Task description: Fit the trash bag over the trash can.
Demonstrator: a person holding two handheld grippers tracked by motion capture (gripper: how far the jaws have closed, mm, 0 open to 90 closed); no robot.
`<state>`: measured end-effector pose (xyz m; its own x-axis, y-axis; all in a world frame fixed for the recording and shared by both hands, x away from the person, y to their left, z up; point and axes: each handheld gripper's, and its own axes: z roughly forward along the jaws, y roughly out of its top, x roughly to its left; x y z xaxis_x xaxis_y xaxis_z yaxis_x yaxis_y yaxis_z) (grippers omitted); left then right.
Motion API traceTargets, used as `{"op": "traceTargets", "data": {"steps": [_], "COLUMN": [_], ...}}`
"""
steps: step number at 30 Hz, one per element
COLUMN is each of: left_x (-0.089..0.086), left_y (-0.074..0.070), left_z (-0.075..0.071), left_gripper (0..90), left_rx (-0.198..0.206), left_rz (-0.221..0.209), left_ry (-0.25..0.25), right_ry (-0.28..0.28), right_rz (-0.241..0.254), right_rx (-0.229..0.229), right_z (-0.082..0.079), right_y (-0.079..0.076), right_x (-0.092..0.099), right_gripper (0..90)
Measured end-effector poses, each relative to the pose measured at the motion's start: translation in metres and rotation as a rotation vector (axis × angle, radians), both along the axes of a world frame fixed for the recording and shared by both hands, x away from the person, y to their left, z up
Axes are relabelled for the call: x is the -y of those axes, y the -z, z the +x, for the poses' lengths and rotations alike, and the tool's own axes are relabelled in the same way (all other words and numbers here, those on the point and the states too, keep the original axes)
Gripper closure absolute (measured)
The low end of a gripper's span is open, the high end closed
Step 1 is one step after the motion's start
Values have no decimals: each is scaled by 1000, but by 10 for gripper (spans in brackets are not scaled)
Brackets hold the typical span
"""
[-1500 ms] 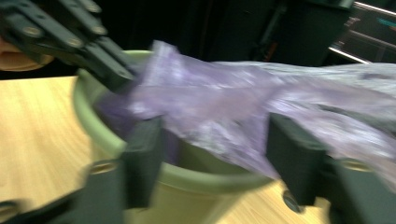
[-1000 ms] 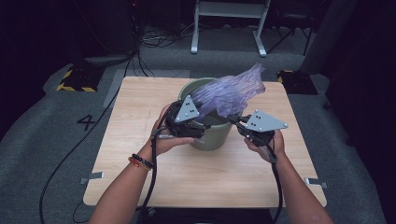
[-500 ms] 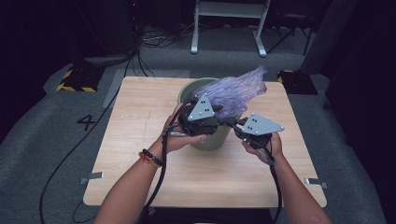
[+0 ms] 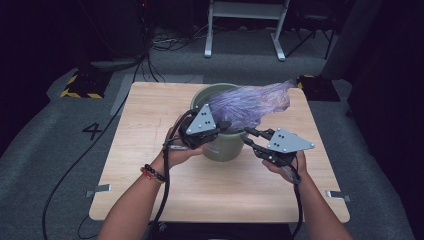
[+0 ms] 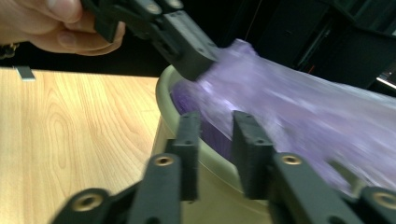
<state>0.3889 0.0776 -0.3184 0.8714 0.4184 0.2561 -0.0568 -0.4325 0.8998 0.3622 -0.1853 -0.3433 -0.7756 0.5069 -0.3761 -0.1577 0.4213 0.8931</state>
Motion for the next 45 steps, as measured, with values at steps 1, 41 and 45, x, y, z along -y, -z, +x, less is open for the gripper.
{"op": "traceTargets", "data": {"steps": [1, 41, 45], "left_x": [-3, -33, -33], "left_y": [0, 20, 20], "left_z": [-1, -7, -6], "left_gripper": [900, 899, 833], "left_rx": [1, -44, -43], "left_rz": [-6, -50, -57], "left_ry": [-4, -48, -54], "right_ry": [9, 284, 267], "right_rz": [11, 67, 20], "right_rx": [-2, -2, 4], "right_z": [-1, 17, 23], "right_y": [-1, -2, 1], "right_x": [3, 69, 61], "right_gripper": [646, 382, 673]}}
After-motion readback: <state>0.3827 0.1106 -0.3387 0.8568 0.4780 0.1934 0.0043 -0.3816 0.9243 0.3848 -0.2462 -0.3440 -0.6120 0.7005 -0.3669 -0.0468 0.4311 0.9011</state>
